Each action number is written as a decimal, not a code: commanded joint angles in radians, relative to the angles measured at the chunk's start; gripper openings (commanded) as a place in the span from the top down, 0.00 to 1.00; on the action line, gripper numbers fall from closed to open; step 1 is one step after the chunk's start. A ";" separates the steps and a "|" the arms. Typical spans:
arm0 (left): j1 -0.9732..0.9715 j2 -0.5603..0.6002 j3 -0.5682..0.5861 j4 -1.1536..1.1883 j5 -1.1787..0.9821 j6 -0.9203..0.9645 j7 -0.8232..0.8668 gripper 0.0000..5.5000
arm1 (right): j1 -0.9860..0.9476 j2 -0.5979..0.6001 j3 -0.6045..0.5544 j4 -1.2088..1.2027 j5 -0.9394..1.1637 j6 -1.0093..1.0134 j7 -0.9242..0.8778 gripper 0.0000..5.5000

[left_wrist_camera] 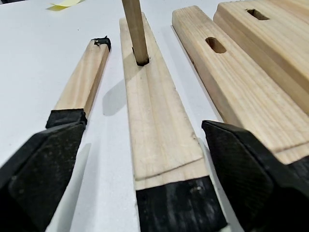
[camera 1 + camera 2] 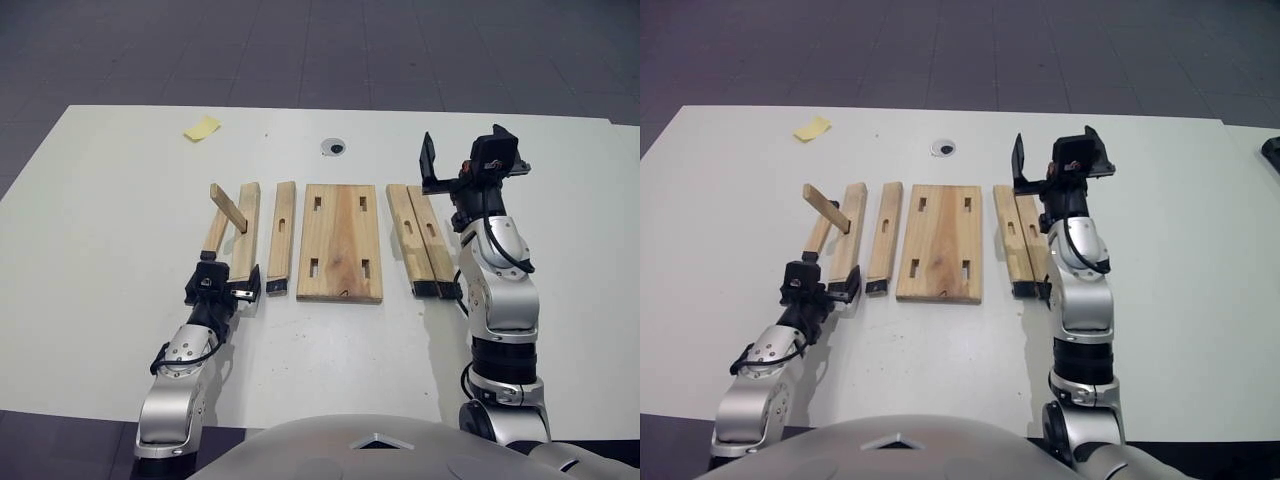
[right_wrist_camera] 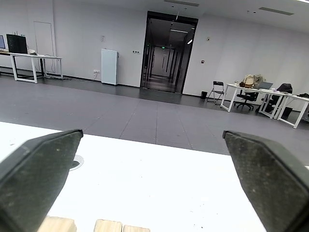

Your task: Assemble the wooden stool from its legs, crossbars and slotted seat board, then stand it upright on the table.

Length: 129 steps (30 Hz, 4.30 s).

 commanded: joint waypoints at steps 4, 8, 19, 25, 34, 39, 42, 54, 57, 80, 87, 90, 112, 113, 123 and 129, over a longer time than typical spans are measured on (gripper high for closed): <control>-0.004 0.011 -0.012 0.038 0.002 0.036 -0.019 0.42 | -0.002 0.008 0.006 -0.020 0.008 0.018 0.001 0.02; -0.033 0.009 0.005 0.046 -0.018 0.077 -0.033 0.54 | -0.001 0.015 0.009 -0.024 0.009 0.017 -0.001 0.02; -0.073 0.069 0.041 0.130 -0.029 0.191 -0.069 0.63 | -0.009 0.043 -0.012 -0.042 0.038 0.042 -0.014 0.02; -0.175 0.020 0.112 0.089 -0.071 0.114 -0.037 0.63 | -0.049 0.060 -0.061 -0.030 0.125 0.098 -0.005 0.02; -0.310 -0.067 0.086 -0.042 -0.068 0.025 0.039 0.63 | -0.177 0.055 -0.124 0.027 0.275 0.189 0.032 0.02; -0.392 -0.056 0.038 -0.053 -0.023 -0.028 0.046 0.63 | -0.292 0.052 -0.186 0.057 0.395 0.258 0.047 0.02; -0.463 -0.026 -0.001 -0.037 0.002 -0.057 0.007 0.63 | -0.403 0.046 -0.274 0.093 0.551 0.344 0.051 0.02; -0.604 0.017 -0.147 0.073 0.031 -0.188 -0.163 0.63 | -0.706 -0.027 -0.485 0.466 1.002 0.577 0.082 0.02; -0.619 0.017 -0.158 0.082 0.030 -0.199 -0.183 0.63 | -0.722 -0.039 -0.473 0.518 1.015 0.573 0.103 0.02; -0.611 0.023 -0.200 0.096 0.055 -0.233 -0.205 0.63 | -0.730 -0.020 -0.426 0.570 1.072 0.566 0.115 0.33; -0.608 0.022 -0.205 0.103 0.055 -0.238 -0.207 0.63 | -0.722 -0.020 -0.423 0.570 1.072 0.565 0.121 0.53; -0.608 0.024 -0.203 0.104 0.055 -0.238 -0.208 0.63 | -0.712 -0.016 -0.420 0.560 1.076 0.568 0.119 0.63; -0.597 0.049 -0.230 0.104 0.068 -0.195 -0.234 0.49 | -0.563 0.019 -0.376 0.246 1.144 0.526 0.005 0.82; -0.593 0.062 -0.231 0.106 0.065 -0.188 -0.250 0.46 | -0.555 0.019 -0.372 0.226 1.140 0.513 0.001 0.82; -0.564 0.322 -0.253 0.043 0.041 -0.141 -0.546 0.17 | -0.525 -0.022 -0.373 0.155 1.111 0.438 -0.055 0.82; -0.528 0.467 -0.375 -0.031 0.089 -0.178 -0.732 0.02 | -0.455 -0.053 -0.401 0.123 1.118 0.420 -0.106 0.82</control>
